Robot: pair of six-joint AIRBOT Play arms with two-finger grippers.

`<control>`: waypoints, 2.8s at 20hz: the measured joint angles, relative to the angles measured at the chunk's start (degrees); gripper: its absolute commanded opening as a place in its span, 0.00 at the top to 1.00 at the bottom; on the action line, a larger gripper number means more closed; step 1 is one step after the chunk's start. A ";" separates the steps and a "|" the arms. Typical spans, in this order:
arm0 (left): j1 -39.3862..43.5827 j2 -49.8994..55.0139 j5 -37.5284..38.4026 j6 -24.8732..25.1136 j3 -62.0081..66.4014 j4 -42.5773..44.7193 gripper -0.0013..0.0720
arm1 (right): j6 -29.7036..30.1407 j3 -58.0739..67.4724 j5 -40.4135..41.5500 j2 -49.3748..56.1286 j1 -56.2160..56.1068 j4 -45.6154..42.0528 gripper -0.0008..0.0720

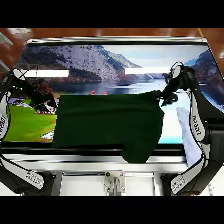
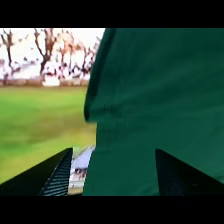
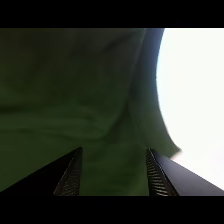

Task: Fold the shirts.

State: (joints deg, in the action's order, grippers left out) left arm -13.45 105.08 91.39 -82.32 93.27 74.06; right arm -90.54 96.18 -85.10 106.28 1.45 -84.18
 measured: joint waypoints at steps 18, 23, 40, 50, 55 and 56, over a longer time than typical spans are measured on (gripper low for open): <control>-16.52 -31.02 -19.15 7.74 -55.95 -7.96 0.02 | 9.40 -35.58 7.67 -30.01 15.08 12.20 0.13; -16.09 -30.88 -21.77 8.39 -59.47 -12.98 0.02 | 9.75 -36.52 9.25 -30.36 15.23 13.14 0.13; -14.82 -33.20 -28.28 12.37 -63.45 -15.69 0.93 | 11.72 -55.52 8.46 -34.93 15.23 16.37 0.13; -14.84 -35.50 -24.79 12.83 -63.41 -16.63 0.93 | 11.89 -67.98 20.28 -36.85 15.21 25.99 0.53; -14.84 -35.56 -24.81 12.85 -61.90 -16.70 0.93 | 11.89 -68.83 23.43 -36.87 9.99 26.67 0.90; -14.84 -35.58 -24.79 12.83 -61.37 -16.72 0.93 | 11.96 -68.81 23.56 -36.89 8.76 26.64 0.90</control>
State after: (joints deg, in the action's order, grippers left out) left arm -28.29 69.49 66.61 -69.49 31.90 57.34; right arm -78.59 27.38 -61.54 69.38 10.22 -57.54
